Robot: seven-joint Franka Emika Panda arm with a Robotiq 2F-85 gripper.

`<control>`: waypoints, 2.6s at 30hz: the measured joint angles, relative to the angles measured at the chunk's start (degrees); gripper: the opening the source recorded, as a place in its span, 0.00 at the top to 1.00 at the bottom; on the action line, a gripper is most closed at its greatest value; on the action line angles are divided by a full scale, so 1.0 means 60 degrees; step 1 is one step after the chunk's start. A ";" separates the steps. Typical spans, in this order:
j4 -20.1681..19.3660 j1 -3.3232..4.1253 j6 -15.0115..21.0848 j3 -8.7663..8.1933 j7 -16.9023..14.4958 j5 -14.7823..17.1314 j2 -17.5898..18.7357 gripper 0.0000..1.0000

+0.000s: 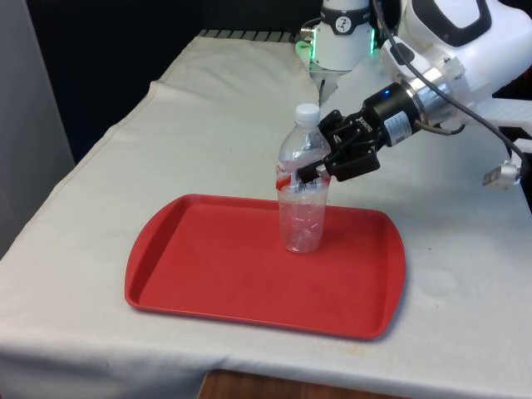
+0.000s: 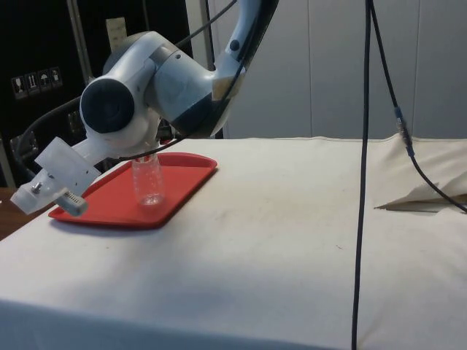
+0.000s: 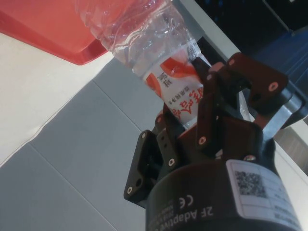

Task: Place the bottle upright on the tray.

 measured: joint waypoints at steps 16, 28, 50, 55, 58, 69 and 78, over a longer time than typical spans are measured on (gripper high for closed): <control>0.0019 0.0000 0.0000 0.0000 0.0010 0.0000 0.0019 0.44; 0.0134 -0.0010 0.0010 0.0000 0.0019 0.0000 0.0162 0.00; 0.0239 0.0105 -0.0277 0.0172 0.0010 0.0057 0.0076 0.00; 0.0267 0.0115 -0.0363 0.0325 -0.0010 0.0134 -0.0010 0.00; 0.0267 0.0115 -0.0392 0.0401 0.0000 0.0181 -0.0038 0.00; 0.0248 0.0115 -0.0439 0.0640 0.0010 0.0583 -0.0038 0.00; 0.0134 0.0115 -0.0439 0.0783 -0.0010 0.0993 -0.0143 0.00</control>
